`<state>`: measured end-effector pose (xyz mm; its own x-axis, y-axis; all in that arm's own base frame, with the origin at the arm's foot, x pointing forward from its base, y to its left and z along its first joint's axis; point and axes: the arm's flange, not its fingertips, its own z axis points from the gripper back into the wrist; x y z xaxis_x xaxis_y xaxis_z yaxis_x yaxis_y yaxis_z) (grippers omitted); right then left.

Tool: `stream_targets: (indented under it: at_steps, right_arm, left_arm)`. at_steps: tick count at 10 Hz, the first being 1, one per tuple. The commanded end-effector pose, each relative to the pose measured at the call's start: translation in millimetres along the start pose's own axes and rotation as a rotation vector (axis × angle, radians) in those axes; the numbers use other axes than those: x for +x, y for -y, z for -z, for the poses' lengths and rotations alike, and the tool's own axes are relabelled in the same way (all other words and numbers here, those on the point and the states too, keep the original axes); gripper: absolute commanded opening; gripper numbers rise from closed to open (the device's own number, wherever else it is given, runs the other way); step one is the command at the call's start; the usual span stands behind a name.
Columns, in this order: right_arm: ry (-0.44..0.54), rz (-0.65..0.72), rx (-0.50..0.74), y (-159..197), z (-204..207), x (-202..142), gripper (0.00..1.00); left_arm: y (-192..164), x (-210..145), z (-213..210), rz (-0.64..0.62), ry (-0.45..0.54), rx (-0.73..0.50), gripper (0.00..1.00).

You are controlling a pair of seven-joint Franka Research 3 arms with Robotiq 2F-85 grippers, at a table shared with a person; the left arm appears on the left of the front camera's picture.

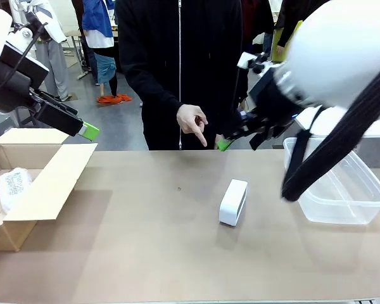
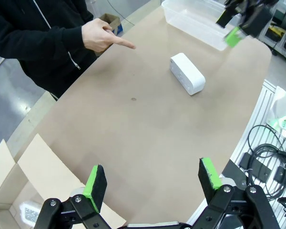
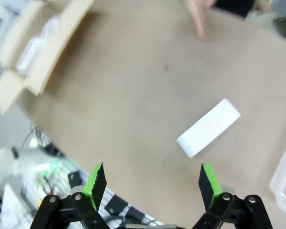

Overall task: Separate and place wrapped and unwrapped clocks.
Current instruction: Pick up the Digital clock indicated by the person.

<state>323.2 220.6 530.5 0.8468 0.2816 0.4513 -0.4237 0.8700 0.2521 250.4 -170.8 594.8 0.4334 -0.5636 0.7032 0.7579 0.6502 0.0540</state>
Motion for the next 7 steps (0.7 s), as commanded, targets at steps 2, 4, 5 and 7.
stream_targets:
  at_steps: [2, 4, 5, 7]
  right_arm:
    - [-0.04, 0.292, -0.271, -1.9, 65.0, 7.1, 1.0]
    - [-0.071, 0.369, -0.303, 14.0, 91.3, 5.8, 1.0]
    - [-0.12, 0.418, -0.326, 20.9, 103.0, 7.9, 1.0]
    - [-0.182, 0.494, -0.335, 35.2, 114.5, 16.0, 1.0]
  left_arm:
    - [1.6, 1.2, -0.1, -0.002, 0.012, -0.008, 1.0]
    - [1.6, 1.2, -0.1, -0.002, 0.012, -0.008, 1.0]
    - [1.6, 1.2, -0.1, -0.002, 0.012, -0.008, 1.0]
    - [1.6, 1.2, -0.1, -0.002, 0.012, -0.008, 1.0]
